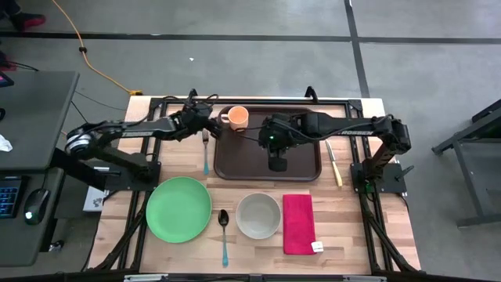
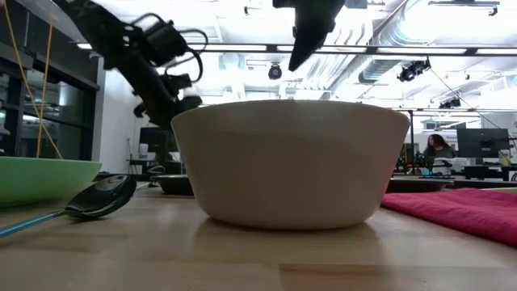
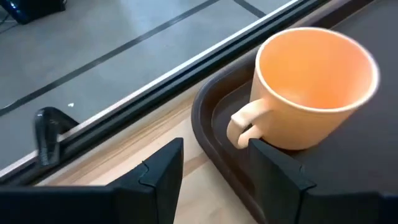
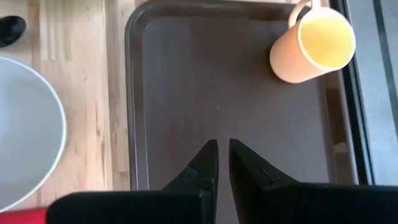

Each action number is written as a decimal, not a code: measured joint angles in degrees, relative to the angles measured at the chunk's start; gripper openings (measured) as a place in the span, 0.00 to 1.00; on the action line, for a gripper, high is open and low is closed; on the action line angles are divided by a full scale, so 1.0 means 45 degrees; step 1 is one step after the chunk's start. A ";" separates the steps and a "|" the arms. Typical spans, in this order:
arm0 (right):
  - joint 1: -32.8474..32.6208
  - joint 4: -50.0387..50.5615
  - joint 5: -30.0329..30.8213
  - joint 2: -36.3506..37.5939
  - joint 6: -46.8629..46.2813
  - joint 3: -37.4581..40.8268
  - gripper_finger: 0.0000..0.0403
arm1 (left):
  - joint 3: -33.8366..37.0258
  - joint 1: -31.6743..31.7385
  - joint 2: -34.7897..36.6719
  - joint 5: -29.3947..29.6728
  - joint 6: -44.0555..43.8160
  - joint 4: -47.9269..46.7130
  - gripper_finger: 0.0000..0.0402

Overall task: Set up tray
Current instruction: Put the orange mug on the brown tray

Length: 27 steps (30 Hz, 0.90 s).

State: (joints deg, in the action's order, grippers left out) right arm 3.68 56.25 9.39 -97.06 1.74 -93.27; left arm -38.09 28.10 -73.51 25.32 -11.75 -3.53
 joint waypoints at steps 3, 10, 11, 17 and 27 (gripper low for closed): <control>0.0224 -0.0545 -0.0173 0.0000 -0.0060 0.0493 0.04 | 0.0000 0.0000 0.0952 0.0006 0.0143 -0.0712 0.52; 0.0967 -0.2694 -0.0745 0.0000 -0.0098 0.1146 0.04 | 0.0000 0.0000 0.3078 0.0045 0.1062 -0.2118 0.52; 0.1096 -0.2980 -0.0800 0.0000 -0.0098 0.1146 0.04 | 0.0000 0.0000 0.3352 0.0047 0.1127 -0.2208 0.52; 0.1852 -0.4478 -0.0944 0.0000 -0.0492 0.1141 0.04 | 0.0010 0.0000 0.4938 0.0155 0.2048 -0.2877 0.52; 0.2925 -0.6372 -0.1805 -0.0088 -0.1227 0.1141 0.04 | 0.0010 0.0005 0.6779 0.1128 0.2559 -0.3621 0.52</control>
State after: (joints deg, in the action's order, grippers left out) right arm 16.84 27.57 1.27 -97.45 -3.78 -88.14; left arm -38.04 28.12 -43.01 30.40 -0.23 -19.82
